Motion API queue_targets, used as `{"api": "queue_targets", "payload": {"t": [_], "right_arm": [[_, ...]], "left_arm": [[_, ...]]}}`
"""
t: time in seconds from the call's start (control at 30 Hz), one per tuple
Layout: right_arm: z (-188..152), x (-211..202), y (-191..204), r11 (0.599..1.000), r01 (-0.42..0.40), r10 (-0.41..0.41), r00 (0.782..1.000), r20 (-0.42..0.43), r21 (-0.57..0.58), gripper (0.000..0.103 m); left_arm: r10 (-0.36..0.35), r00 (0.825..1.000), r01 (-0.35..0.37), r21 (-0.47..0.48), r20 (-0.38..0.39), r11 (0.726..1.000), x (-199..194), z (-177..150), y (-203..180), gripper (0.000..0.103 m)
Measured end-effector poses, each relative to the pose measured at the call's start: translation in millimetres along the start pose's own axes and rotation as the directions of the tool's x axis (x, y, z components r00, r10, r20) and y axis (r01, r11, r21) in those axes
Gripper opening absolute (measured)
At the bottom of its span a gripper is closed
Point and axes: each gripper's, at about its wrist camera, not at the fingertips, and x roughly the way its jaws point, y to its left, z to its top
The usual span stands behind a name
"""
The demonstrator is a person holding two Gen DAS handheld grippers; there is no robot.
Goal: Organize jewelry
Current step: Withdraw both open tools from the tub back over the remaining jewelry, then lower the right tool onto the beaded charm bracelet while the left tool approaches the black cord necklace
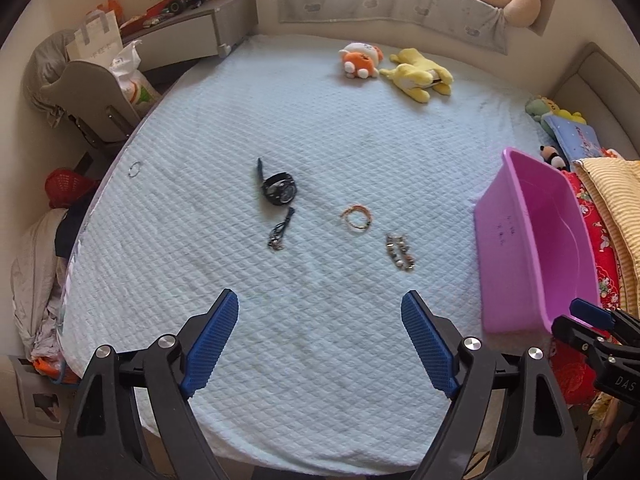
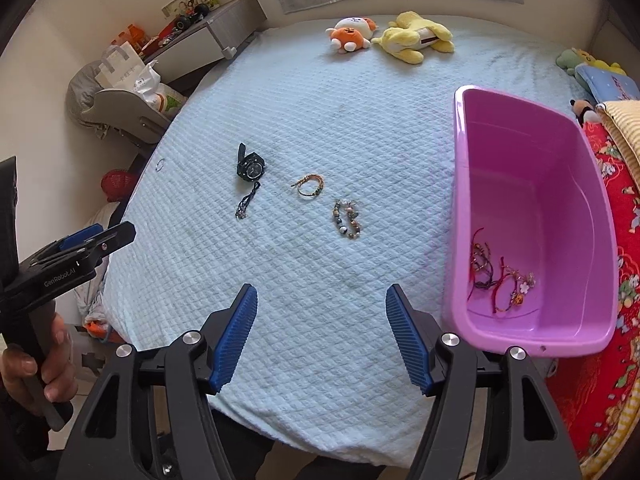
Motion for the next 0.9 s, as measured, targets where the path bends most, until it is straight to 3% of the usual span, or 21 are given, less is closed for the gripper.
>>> {"api": "queue_targets", "payload": {"t": [0.2, 0.43, 0.63, 0.9], "right_arm": [[-12.9, 28.4, 45.5, 0.992, 0.048, -0.049, 0.999, 0.000, 0.117, 0.067], [-28.7, 51.4, 82.2, 0.973, 0.120, -0.127, 0.992, 0.021, 0.199, 0.067], [-31.3, 72.1, 86.8, 0.965, 0.186, -0.194, 0.981, 0.028, 0.186, 0.067], [-15.6, 133.8, 56.8, 0.951, 0.199, -0.222, 0.972, 0.075, 0.235, 0.067]], "left_arm": [[0.019, 1.000, -0.019, 0.026, 0.010, 0.999, 17.6, 3.7, 85.8, 0.089], [0.004, 1.000, -0.001, 0.079, -0.029, 0.997, 51.6, 4.8, 134.5, 0.090], [-0.041, 0.998, 0.045, 0.102, -0.037, 0.994, 80.6, 4.7, 134.2, 0.090], [-0.070, 0.997, 0.072, 0.114, -0.020, 0.991, 145.0, 11.4, 110.4, 0.090]]}}
